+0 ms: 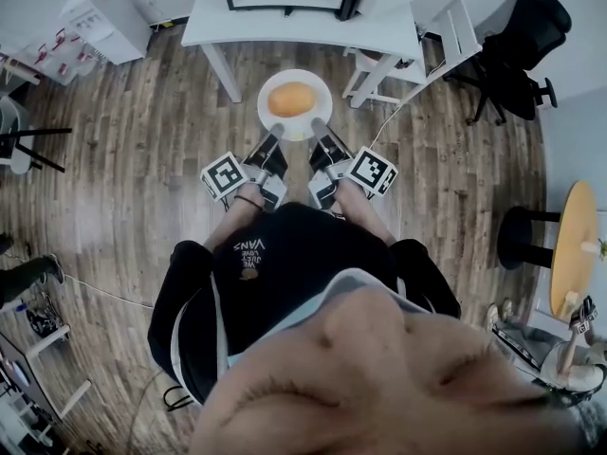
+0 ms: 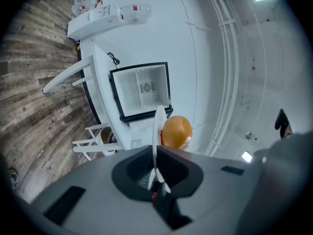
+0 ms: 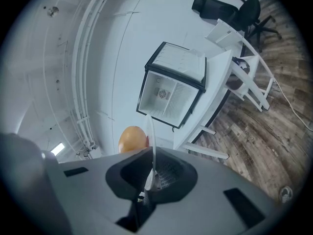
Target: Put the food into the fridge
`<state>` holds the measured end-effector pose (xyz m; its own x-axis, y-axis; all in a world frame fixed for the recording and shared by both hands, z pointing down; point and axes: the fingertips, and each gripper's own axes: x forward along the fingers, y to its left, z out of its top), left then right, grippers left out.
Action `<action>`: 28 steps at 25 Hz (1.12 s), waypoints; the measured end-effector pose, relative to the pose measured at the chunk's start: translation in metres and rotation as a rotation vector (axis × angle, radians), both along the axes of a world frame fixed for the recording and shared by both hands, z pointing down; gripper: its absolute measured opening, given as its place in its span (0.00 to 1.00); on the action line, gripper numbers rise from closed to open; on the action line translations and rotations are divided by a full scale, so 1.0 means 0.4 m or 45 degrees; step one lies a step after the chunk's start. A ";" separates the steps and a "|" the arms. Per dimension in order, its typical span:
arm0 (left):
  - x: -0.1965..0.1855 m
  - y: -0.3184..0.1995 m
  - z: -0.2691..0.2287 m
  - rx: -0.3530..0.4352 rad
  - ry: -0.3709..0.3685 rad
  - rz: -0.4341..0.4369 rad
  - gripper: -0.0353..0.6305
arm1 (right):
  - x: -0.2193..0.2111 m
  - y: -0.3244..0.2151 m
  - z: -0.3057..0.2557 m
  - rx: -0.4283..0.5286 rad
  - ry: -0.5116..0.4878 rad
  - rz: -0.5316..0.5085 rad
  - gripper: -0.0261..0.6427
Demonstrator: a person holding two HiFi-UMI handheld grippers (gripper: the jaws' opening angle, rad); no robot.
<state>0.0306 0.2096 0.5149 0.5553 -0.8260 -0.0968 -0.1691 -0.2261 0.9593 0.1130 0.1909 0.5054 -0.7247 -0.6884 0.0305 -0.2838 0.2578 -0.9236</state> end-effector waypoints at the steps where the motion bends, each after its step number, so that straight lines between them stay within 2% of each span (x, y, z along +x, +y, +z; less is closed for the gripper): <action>1: 0.002 0.002 0.000 0.000 0.005 -0.007 0.09 | 0.001 0.001 0.000 0.002 -0.002 -0.006 0.07; 13: -0.013 -0.012 0.022 -0.021 0.028 -0.048 0.09 | 0.001 -0.015 0.036 -0.068 0.071 -0.012 0.07; 18: -0.024 -0.059 0.008 -0.008 0.048 -0.029 0.09 | -0.027 -0.064 0.005 -0.002 0.017 -0.028 0.07; 24: -0.065 -0.124 0.004 -0.020 0.041 -0.022 0.09 | -0.052 -0.124 0.023 -0.067 0.075 0.009 0.07; 28: -0.099 -0.172 0.000 -0.019 0.043 -0.014 0.09 | -0.102 -0.175 -0.005 -0.001 0.012 -0.010 0.07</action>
